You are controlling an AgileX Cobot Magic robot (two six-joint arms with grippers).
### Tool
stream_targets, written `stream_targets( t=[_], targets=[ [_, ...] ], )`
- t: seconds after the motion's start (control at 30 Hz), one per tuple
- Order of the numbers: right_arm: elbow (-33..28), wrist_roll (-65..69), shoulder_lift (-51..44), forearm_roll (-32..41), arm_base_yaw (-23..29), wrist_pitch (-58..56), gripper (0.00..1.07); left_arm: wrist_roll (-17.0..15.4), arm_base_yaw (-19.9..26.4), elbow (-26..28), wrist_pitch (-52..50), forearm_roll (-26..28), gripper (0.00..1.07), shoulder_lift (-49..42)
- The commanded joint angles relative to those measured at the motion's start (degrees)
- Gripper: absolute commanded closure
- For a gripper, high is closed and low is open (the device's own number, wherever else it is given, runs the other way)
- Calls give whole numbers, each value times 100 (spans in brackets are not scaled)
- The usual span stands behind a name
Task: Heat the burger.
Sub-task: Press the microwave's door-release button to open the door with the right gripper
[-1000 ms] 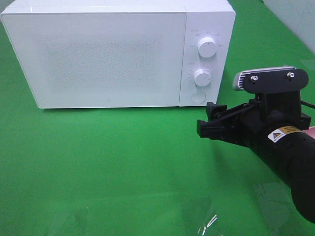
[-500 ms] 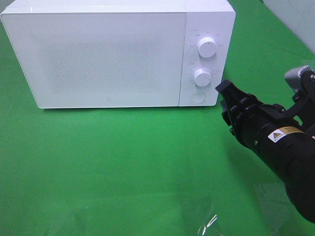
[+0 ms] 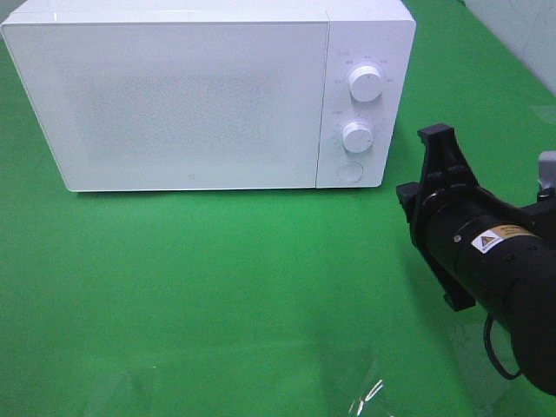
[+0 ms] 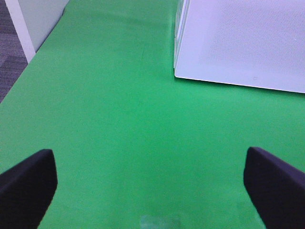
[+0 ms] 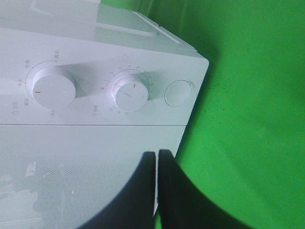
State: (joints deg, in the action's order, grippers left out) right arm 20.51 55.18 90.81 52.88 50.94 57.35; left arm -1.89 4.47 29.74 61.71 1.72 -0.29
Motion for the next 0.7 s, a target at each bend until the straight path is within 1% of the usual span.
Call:
stream_targets(
  t=[0.03,0.07,0.13,0.23,0.3,0.4,0.47,0.53,0.67,0.7],
  targets=[
    [74,138,304,-46,23,-23,107,0,11,-17,-57,46,8,-126],
    [74,138,304,-46,23,-23,107,0,11,-17,-57,46,8,-126],
    [298,149,590,-46,-109,-23,107,0,11,-17,-57,46,8,-126],
    [372,149,659,-57,-160,-34,107,0,11,-17,-57,46,8,-126],
    [636,298,831,-223,-418,-235,107,0,11,-17,-57,46,8,-126],
    [710,395,877,-286,-487,-286,107,0,11,-17,-57,46,8,-126],
    [814,596,957,-372,-584,-361,107,0,11,-17,-57,46,8,-126],
    [1037,882,1209,-510,-716,-458,107,-6,11,-17,-57,46,8,-126],
    [1220,1186,1375,-647,-837,-642,107,-6,11,-17,-57,46,8,-126],
    [1335,1392,1484,-751,-940,-699,107,-6,11,-17,-57,46,8,-126]
  ],
)
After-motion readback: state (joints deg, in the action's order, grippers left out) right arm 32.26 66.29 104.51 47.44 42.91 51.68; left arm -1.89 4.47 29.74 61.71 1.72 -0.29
